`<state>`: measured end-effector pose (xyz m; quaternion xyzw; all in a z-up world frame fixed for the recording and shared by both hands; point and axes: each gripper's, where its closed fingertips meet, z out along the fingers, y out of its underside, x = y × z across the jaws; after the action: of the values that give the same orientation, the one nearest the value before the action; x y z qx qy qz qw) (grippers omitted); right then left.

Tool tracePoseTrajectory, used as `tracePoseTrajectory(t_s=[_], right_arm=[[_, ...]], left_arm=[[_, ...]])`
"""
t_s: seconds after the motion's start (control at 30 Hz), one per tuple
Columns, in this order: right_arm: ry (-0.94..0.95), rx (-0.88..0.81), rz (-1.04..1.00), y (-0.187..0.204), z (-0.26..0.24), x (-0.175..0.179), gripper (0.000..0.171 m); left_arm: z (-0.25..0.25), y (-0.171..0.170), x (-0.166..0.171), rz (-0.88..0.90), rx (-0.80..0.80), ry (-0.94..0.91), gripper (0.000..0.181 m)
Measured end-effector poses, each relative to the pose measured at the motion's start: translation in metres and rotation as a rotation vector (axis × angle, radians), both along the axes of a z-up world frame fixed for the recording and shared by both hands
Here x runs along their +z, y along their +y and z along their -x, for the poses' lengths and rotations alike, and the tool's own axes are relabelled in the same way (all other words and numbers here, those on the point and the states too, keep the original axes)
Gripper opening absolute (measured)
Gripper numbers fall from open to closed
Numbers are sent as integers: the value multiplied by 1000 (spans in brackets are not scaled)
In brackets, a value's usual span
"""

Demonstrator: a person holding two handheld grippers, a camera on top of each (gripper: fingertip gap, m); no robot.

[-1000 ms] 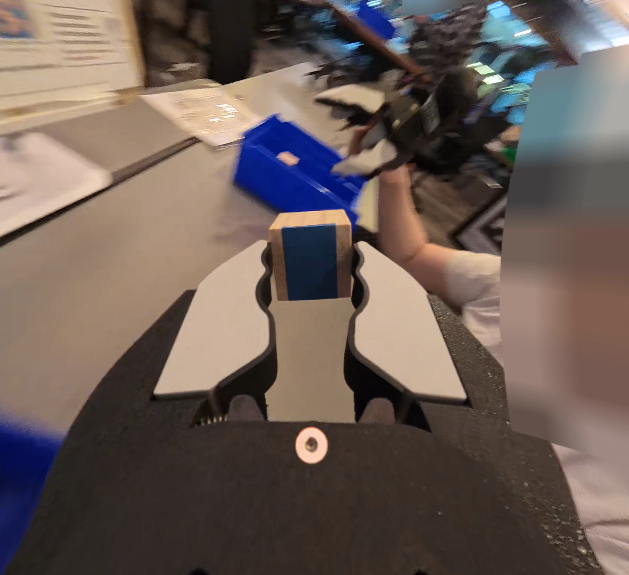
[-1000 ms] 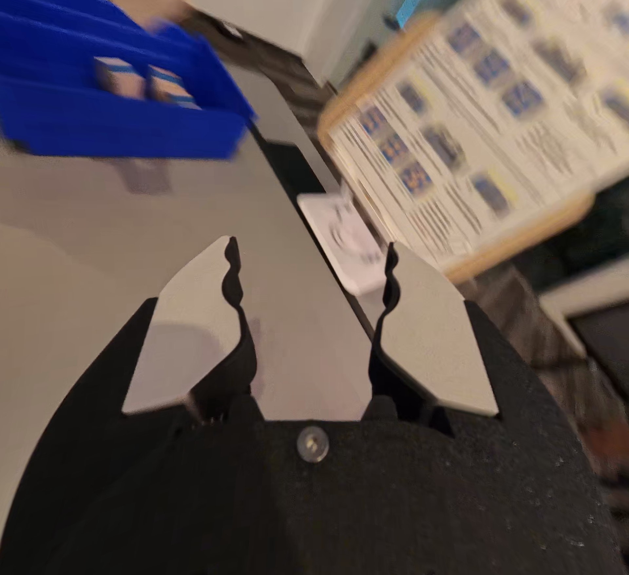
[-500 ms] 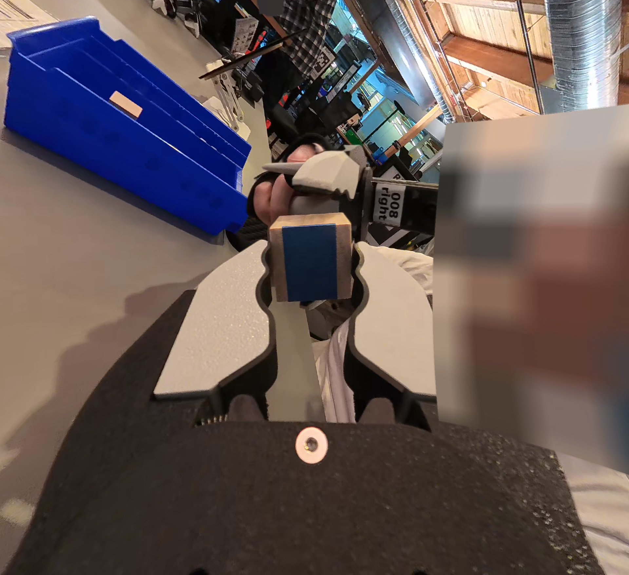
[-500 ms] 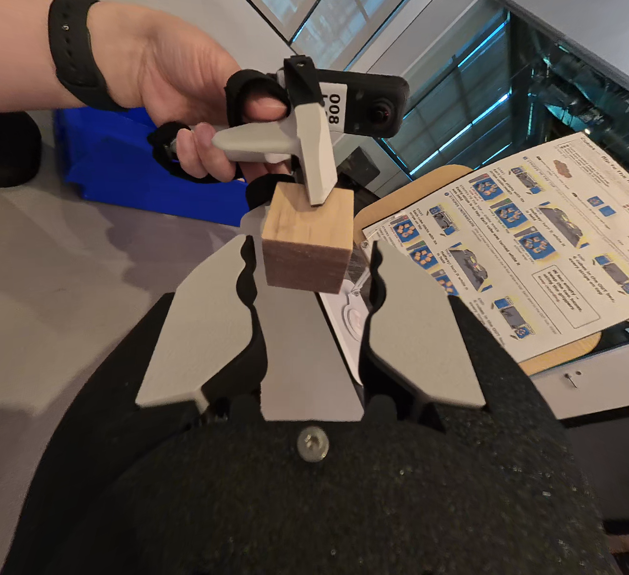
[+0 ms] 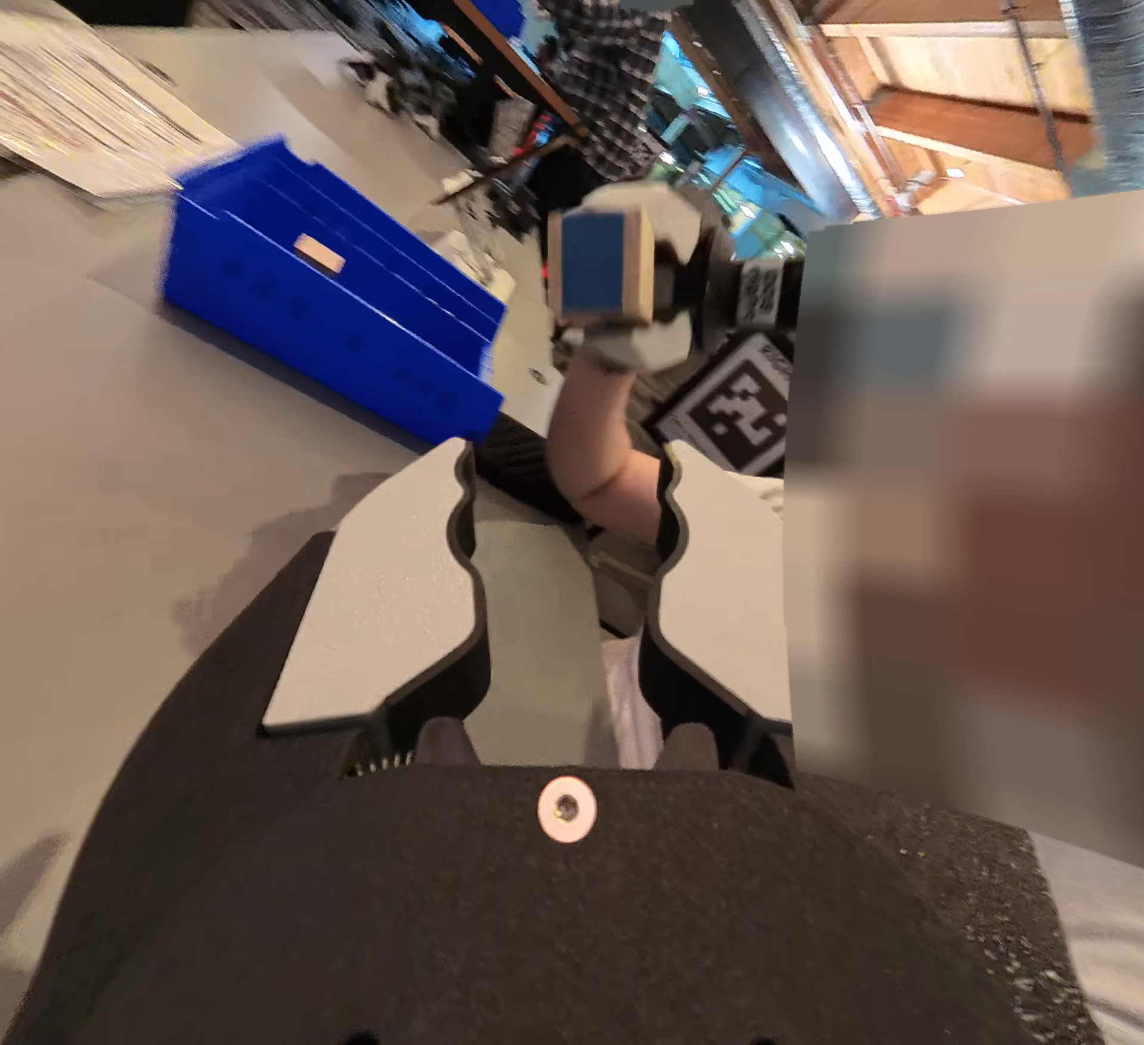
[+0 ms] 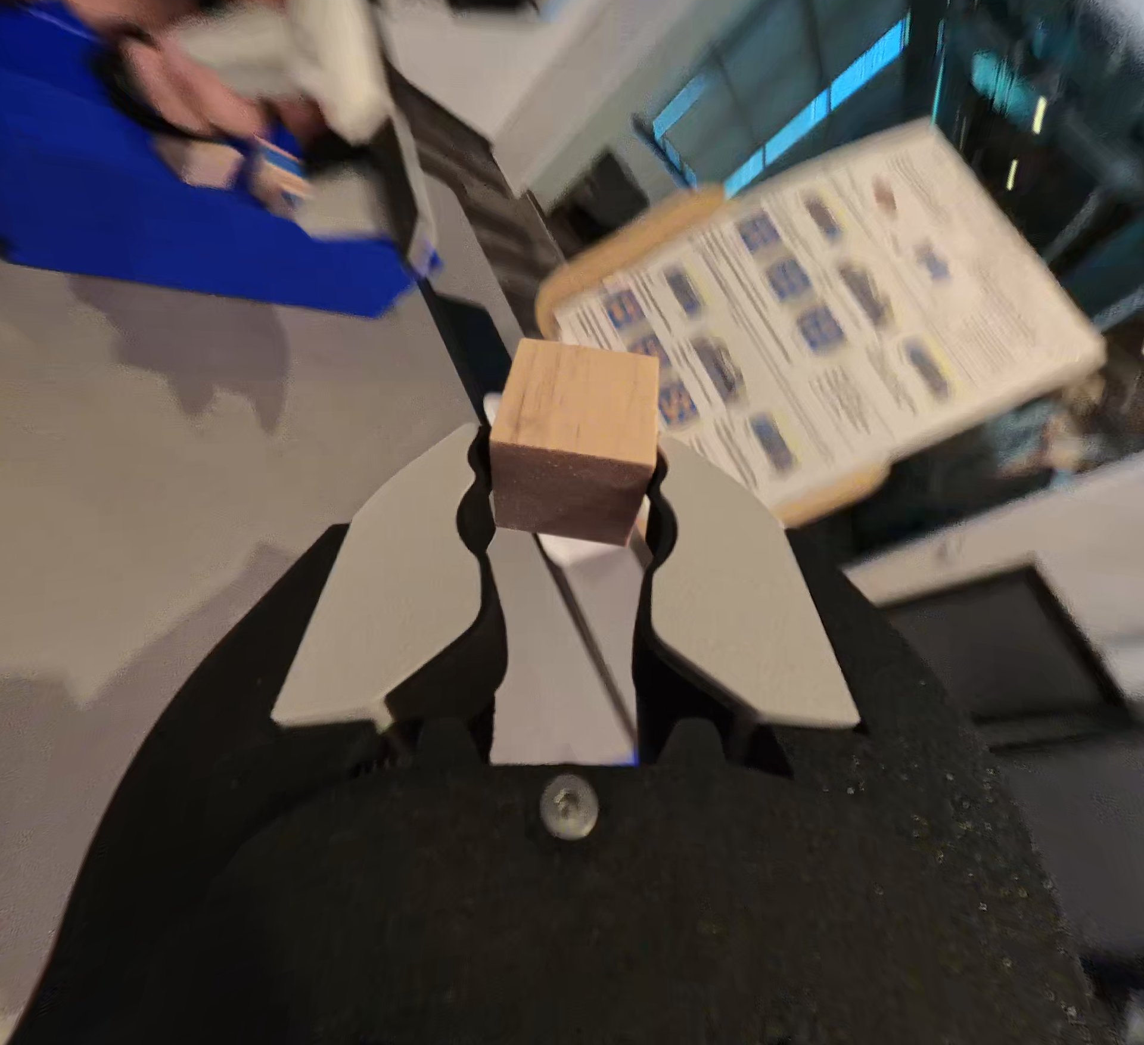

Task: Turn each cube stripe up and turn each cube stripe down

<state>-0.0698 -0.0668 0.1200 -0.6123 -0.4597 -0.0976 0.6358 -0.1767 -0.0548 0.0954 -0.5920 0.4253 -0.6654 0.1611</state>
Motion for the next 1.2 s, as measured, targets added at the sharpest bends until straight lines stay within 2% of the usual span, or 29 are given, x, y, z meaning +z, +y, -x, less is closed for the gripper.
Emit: tracePoseTrajectory(t_s=[0.03,0.13,0.2,0.27,0.37,0.43,0.53,0.87,1.2], right_arm=[[56,-84,89,2,-35,5,47],[298,-456,357,14,-162,-14,47],[433,-667,565,19,-229,-58,47],[528,-744,800,22,-260,-108,47],[611,-794,1083,28,-269,-170,47],[577,-873,1174,31,-274,-201,47],[535,-906,1249,35,-268,-226,47],[417,-1038,1321,36,-274,-262,47],[466,-1054,1275,44,-284,-262,46]], left_arm=[[6,6,4,-30,42,0,56],[23,16,12,-96,125,9,52],[29,20,11,-113,158,34,52],[30,21,9,-126,171,58,50],[27,19,5,-125,159,72,48],[23,18,1,-122,148,87,48],[18,18,-7,-123,146,122,47],[12,14,-15,-129,125,154,46],[10,12,-16,-125,117,158,44]])
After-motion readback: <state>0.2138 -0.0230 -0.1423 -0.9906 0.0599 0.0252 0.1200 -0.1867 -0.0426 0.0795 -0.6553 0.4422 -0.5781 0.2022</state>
